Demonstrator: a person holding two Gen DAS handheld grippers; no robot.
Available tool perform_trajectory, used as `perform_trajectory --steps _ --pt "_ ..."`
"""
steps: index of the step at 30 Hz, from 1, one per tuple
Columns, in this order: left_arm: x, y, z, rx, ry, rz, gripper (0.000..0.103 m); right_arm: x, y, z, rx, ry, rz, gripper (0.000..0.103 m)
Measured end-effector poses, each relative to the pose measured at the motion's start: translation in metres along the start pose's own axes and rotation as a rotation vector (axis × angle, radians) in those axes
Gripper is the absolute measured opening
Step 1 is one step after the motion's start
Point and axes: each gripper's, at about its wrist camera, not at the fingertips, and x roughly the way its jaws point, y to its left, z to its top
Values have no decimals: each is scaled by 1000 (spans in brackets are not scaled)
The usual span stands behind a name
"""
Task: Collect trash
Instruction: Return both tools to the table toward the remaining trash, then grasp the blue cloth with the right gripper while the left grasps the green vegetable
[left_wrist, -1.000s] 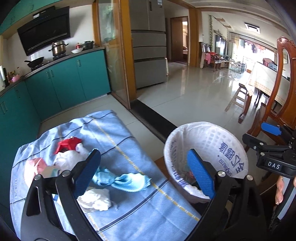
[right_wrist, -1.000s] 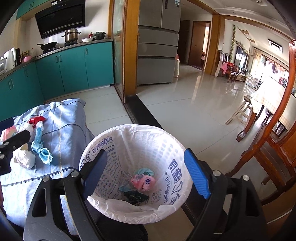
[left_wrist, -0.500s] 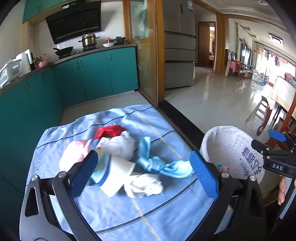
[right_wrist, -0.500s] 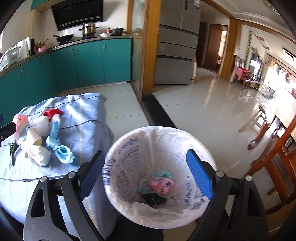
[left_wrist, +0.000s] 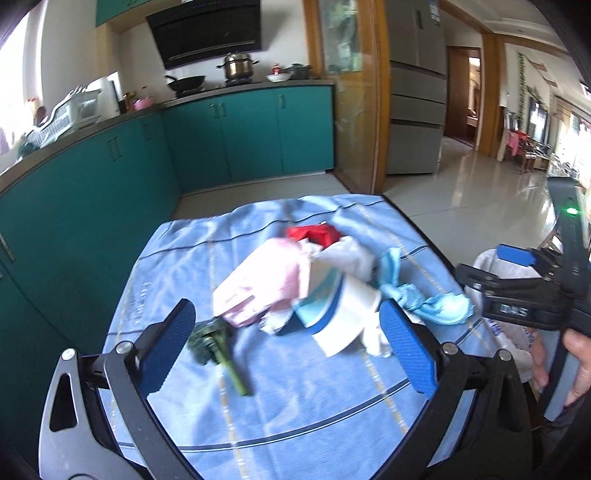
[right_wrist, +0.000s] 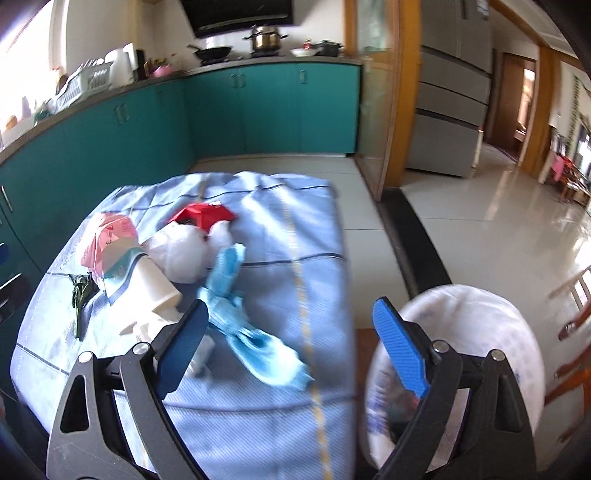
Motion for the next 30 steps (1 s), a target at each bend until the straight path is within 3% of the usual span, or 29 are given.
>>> perform_trajectory --steps 6,12,14,17,19,21,23,25,28,30 --pt "6 40 -15 -89 42 39 99 50 38 6 -35 99 68 89" --pt "12 69 -26 -152 82 71 99 82 62 -1 -91 165 81 89" --pt "14 75 -29 -161 90 80 99 84 68 -5 -92 180 125 81" --pt "17 83 -34 -176 103 92 99 76 78 -9 -115 167 145 59" --pt "22 88 -38 -191 117 100 99 68 81 -11 -128 169 177 38" --pt "26 93 -41 -207 132 100 99 62 82 -13 -138 173 194 26" --pt "31 95 -44 -222 150 93 99 52 83 -18 -152 172 215 24" --pt "36 94 -46 -224 164 82 99 39 83 -24 -157 172 256 14" --pt "45 95 -49 -201 171 94 99 14 81 -31 -152 149 353 14" --pt "55 98 -51 -192 167 124 99 4 78 -33 -147 136 323 14"
